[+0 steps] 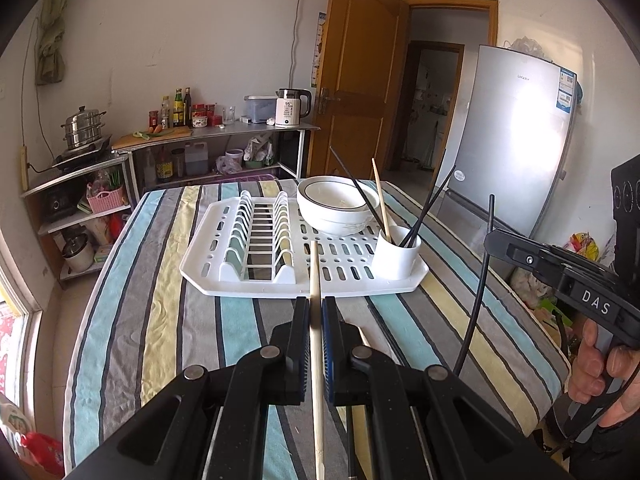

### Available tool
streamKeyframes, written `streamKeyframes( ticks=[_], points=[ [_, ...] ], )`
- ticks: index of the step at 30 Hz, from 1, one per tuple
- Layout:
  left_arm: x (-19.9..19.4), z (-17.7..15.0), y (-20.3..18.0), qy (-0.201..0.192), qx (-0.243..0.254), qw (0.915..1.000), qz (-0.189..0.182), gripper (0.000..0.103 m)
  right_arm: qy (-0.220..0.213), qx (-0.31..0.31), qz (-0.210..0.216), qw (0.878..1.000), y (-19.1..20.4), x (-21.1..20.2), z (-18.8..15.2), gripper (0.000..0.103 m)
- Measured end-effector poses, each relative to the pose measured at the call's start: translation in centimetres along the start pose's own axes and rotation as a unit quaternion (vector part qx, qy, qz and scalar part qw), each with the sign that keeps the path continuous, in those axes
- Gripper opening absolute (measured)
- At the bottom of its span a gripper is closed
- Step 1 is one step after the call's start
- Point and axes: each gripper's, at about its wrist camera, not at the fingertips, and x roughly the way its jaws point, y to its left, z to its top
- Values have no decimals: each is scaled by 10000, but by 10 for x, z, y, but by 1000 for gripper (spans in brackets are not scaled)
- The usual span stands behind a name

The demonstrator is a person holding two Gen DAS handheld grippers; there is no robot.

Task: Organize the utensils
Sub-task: 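Lift both held chopsticks and carry them above the white cup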

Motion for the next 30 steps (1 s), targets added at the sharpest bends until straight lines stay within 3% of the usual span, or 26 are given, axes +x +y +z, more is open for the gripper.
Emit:
streamKeyframes(
  ticks=[18,30],
  points=[
    [3,17,-15,-81,70,9997,-222,6,-261,-136,-196,9994,0,-22,10,4],
    [22,46,-47,-82,364,9980,-505,6,-341,-217,-407,9984,-14,-27,20,4]
  ],
)
